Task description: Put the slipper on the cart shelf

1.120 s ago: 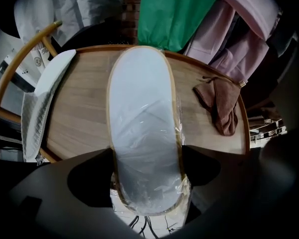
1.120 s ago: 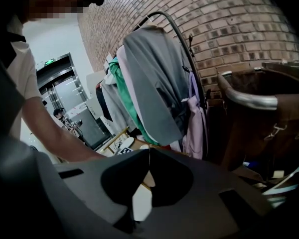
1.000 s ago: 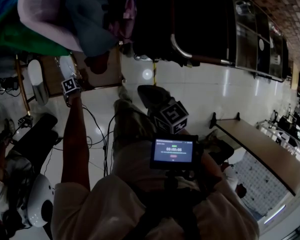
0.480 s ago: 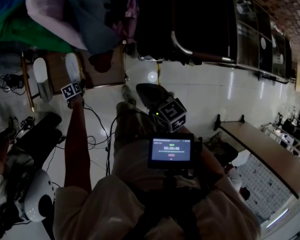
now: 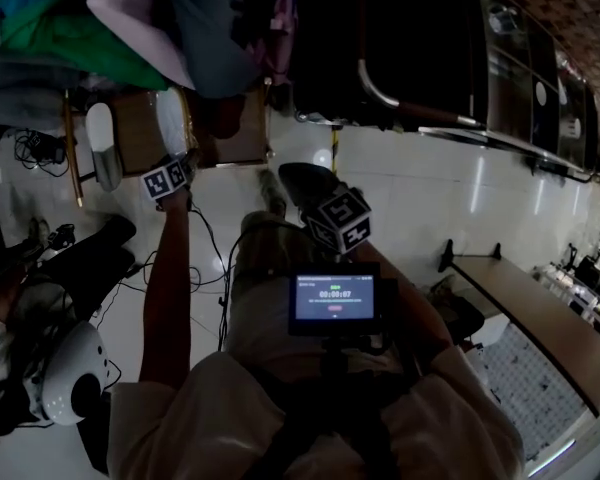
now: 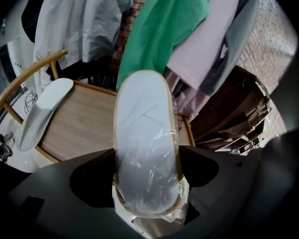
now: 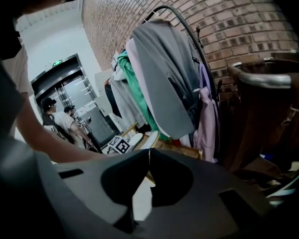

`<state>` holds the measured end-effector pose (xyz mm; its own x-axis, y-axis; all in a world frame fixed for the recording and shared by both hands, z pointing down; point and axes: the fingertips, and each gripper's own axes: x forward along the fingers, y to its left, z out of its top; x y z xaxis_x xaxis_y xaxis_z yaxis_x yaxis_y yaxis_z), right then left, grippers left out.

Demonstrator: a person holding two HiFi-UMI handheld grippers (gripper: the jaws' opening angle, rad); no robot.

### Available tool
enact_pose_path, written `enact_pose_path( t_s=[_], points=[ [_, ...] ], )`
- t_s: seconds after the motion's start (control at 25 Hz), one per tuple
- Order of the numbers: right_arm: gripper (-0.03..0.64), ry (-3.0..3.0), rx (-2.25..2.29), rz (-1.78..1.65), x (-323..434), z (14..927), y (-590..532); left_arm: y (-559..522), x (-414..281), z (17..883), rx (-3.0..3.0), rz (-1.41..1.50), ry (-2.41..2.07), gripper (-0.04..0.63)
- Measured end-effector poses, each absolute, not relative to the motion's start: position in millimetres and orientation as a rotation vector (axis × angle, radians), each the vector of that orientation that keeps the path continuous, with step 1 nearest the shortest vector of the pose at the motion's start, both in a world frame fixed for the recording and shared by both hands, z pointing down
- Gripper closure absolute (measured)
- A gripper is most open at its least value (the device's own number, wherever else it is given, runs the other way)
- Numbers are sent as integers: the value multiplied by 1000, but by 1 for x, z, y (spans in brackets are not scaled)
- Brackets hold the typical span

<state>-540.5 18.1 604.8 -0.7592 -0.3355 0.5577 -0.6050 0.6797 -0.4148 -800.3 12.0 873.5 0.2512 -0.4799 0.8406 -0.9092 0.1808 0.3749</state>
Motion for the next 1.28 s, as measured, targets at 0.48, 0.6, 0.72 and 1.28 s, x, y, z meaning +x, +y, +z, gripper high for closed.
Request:
enact_pose_path(
  t_s=[0.48,0.6,0.72,1.28],
  points=[
    [601,-2484,735,833,-513,598,22,55,-724,818,1508,369,-1296,201],
    [601,-2494,748,846,-495,598,24,61,-694,804,1544,363,-1270,201],
    [601,-2501,750,849,-474,593,28,66,-660,787,1569,350,-1240,201],
    [601,-2658,871,812,-257,535,24,70,-438,713,1622,231,-1240,201]
  ],
)
